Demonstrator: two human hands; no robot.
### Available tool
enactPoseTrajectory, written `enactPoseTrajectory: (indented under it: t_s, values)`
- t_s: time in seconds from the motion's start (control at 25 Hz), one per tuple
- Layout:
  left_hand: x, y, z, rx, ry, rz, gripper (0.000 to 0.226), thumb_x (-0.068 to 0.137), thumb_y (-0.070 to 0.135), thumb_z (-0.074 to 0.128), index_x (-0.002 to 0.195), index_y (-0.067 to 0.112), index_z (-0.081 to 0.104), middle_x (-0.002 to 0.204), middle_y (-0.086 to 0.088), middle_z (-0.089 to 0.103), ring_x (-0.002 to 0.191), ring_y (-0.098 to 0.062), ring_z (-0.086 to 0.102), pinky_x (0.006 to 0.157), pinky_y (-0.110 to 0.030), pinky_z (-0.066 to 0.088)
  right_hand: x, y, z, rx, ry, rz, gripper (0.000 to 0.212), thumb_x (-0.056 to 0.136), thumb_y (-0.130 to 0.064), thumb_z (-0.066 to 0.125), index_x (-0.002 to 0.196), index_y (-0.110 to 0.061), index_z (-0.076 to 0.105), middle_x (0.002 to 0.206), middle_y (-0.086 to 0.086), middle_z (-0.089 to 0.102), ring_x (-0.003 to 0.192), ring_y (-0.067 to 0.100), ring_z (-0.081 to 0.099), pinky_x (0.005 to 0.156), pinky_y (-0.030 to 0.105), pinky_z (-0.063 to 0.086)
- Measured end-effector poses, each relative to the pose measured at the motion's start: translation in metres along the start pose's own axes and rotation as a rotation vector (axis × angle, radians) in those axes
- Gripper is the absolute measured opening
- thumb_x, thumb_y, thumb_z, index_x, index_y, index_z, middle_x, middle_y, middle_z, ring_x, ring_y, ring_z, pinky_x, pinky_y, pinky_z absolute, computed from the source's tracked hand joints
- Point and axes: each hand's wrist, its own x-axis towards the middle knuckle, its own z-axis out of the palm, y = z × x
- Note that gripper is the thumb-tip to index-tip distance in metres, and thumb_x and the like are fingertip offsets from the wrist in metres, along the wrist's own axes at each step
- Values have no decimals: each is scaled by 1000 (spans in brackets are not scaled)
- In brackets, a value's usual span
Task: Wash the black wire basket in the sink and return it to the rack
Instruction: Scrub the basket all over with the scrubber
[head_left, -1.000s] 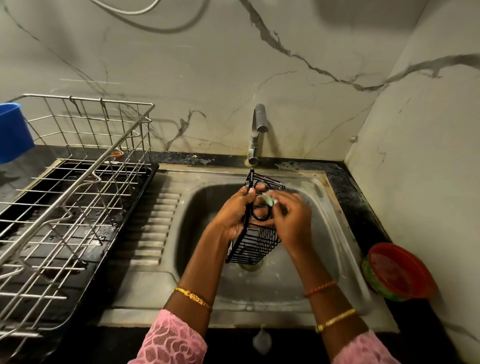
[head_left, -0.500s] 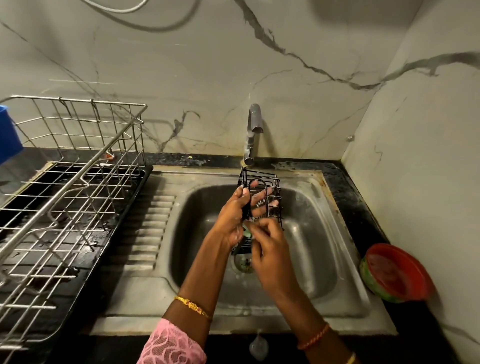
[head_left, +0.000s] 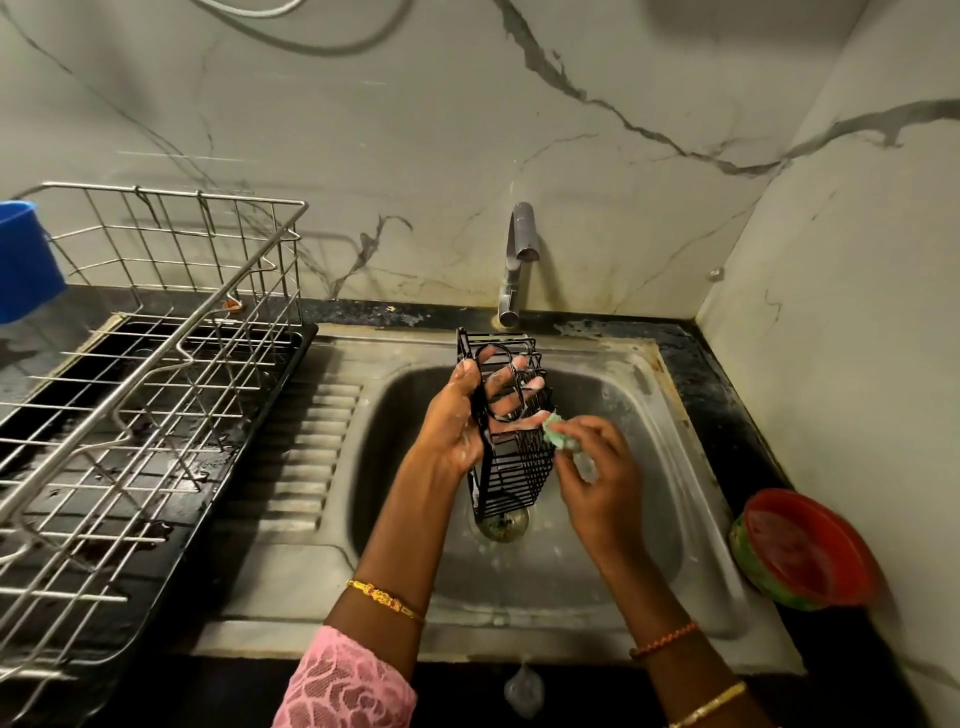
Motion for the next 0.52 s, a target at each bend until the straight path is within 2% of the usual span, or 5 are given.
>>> enactPoseTrajectory:
  t_s: [0.16, 0.28, 0.4, 0.52]
  values:
    - [2, -9, 0, -117, 78, 18, 36, 104, 37, 23, 116, 16, 50, 107, -15, 67, 86, -36, 70, 67, -60, 55, -11, -31, 29, 53, -73, -18, 39, 78, 7, 62, 114, -7, 65, 99, 7, 57, 94, 3, 50, 85, 9, 41]
    - [3, -9, 0, -143, 106, 29, 37, 104, 37, 21, 110, 17, 51, 103, -14, 69, 85, -35, 71, 67, -59, 55, -11, -36, 34, 81, -71, -43, 39, 78, 8, 62, 113, -8, 66, 103, 8, 55, 97, 6, 51, 86, 10, 41]
    - [3, -7, 1, -78, 113, 32, 37, 104, 37, 20, 117, 19, 50, 101, -11, 71, 86, -32, 71, 65, -51, 59, -2, -28, 25, 79, 24, 23, 32, 78, 7, 65, 108, -5, 68, 111, 9, 57, 96, 8, 55, 85, 6, 42]
    - [0, -6, -1, -70, 91, 45, 35, 104, 36, 24, 123, 19, 48, 108, -13, 68, 93, -34, 69, 69, -54, 58, 2, -20, 20, 47, 120, 107, 31, 78, 7, 65, 107, -4, 68, 105, 6, 63, 93, 13, 61, 84, 15, 49]
